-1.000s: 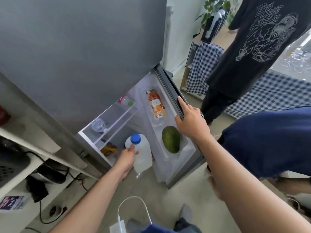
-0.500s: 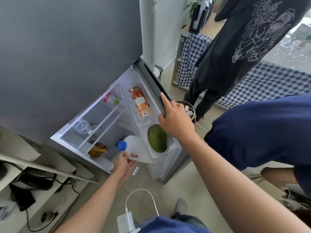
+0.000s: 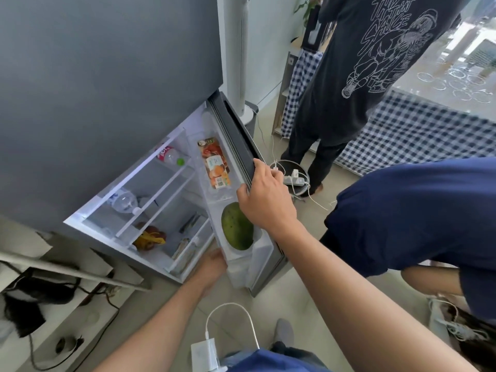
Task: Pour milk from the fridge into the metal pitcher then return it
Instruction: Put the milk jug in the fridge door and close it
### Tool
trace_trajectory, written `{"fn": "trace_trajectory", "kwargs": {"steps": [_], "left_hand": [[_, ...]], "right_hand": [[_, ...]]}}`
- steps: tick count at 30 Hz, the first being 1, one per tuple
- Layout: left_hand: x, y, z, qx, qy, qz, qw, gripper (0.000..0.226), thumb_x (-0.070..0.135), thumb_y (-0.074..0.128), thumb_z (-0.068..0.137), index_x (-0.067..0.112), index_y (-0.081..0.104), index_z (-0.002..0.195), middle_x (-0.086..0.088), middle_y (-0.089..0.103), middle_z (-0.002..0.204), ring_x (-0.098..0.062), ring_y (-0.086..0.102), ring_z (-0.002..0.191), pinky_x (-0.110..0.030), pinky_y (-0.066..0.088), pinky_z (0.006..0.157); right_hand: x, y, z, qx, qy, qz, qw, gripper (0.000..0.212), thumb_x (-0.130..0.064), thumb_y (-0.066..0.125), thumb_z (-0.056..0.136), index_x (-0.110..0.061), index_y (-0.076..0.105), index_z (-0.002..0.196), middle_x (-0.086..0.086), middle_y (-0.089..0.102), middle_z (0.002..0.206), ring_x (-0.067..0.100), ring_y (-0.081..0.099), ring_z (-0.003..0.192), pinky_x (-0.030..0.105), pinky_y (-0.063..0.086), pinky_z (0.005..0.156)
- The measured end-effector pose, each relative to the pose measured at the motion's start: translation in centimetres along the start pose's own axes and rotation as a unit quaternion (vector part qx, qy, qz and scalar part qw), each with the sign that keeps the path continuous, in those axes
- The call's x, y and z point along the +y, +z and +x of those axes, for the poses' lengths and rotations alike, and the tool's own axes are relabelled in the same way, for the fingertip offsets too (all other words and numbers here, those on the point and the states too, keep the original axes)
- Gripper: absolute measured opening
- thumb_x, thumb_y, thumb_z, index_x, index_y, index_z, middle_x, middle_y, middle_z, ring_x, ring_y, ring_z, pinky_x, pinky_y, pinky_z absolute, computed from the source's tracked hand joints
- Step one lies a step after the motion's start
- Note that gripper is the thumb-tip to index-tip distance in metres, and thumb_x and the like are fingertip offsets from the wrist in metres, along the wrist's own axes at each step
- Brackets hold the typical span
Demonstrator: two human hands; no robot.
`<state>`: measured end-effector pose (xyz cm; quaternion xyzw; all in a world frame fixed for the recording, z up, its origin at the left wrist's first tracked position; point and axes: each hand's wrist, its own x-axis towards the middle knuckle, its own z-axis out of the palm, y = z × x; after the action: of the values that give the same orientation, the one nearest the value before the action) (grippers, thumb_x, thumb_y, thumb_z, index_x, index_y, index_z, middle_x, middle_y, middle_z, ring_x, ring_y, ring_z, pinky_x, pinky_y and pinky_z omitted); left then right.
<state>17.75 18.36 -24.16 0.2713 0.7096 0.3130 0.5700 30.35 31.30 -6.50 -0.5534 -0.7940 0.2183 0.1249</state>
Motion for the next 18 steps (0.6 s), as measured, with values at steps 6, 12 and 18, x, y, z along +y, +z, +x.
{"fn": "trace_trajectory", "kwargs": {"steps": [6, 12, 18], "left_hand": [[-0.4, -0.9, -0.3, 0.008, 0.007, 0.067, 0.998, 0.022, 0.006, 0.062, 0.103, 0.018, 0.080, 0.100, -0.008, 0.077, 0.090, -0.011, 0.065, 0.081, -0.028, 0.052, 0.072], [-0.3, -4.0, -2.6, 0.088, 0.038, 0.020, 0.995, 0.026, 0.030, 0.059, 0.108, 0.025, 0.084, 0.108, 0.001, 0.085, 0.098, -0.023, 0.078, 0.095, -0.043, 0.063, 0.090], [1.1, -7.5, -7.9, 0.277, 0.135, 0.002, 0.951, 0.032, 0.040, 0.050, 0.117, 0.031, 0.079, 0.127, 0.018, 0.079, 0.122, -0.003, 0.072, 0.118, -0.037, 0.060, 0.104]], "right_hand": [[-0.6, 0.8, 0.2, 0.005, -0.005, -0.010, 1.000, 0.066, -0.041, 0.051, 0.110, -0.008, 0.033, 0.165, 0.011, 0.049, 0.155, 0.040, 0.042, 0.143, 0.058, 0.049, 0.110], [-2.5, 1.9, 0.0, -0.005, 0.003, 0.003, 1.000, 0.081, -0.049, 0.052, 0.111, -0.005, 0.023, 0.172, 0.013, 0.040, 0.166, 0.044, 0.032, 0.155, 0.063, 0.044, 0.118], [-4.7, 3.4, -0.1, -0.017, -0.038, 0.022, 0.999, 0.099, -0.050, 0.049, 0.111, -0.007, -0.010, 0.178, 0.009, 0.001, 0.187, 0.036, -0.005, 0.174, 0.061, 0.014, 0.137]]}}
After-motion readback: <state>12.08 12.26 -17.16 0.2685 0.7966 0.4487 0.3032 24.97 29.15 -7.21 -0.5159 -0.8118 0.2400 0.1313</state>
